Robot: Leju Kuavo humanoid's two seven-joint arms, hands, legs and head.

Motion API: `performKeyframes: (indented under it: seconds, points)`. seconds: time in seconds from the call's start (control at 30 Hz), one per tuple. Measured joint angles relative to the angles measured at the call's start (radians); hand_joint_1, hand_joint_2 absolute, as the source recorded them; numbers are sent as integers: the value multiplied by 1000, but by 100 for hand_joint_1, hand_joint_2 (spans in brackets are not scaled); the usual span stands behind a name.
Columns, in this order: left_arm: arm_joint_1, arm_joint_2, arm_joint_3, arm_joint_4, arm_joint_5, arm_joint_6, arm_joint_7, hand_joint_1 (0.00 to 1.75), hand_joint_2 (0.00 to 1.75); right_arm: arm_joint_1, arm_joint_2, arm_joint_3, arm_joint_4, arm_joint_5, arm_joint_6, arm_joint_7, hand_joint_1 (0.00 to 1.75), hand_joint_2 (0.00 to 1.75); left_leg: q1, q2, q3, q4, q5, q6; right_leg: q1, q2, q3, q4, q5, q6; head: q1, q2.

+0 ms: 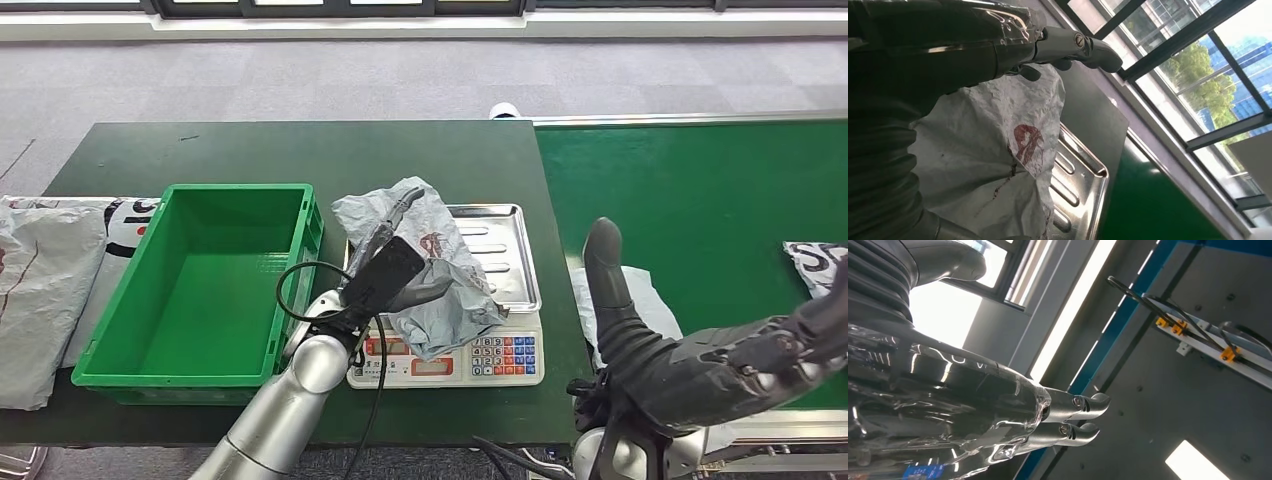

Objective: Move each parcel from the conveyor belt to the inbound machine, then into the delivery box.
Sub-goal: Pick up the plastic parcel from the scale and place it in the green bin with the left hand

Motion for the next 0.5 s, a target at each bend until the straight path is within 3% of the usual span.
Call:
performKeyframes:
  seconds: [0.2, 0.5]
  points:
    - [-80, -33, -18, 172, -27, -5, 18, 0, 175, -24, 19, 14, 26, -2, 0, -1, 0, 175, 0, 0, 0, 0, 0, 0, 0, 0, -1, 0, 0, 0, 0, 0]
    - [-109, -46, -22, 247, -30, -5, 18, 0, 175, -29, 23, 17, 40, -2, 0, -1, 0, 175, 0, 0, -1, 0, 0, 0, 0, 0, -1, 0, 0, 0, 0, 0]
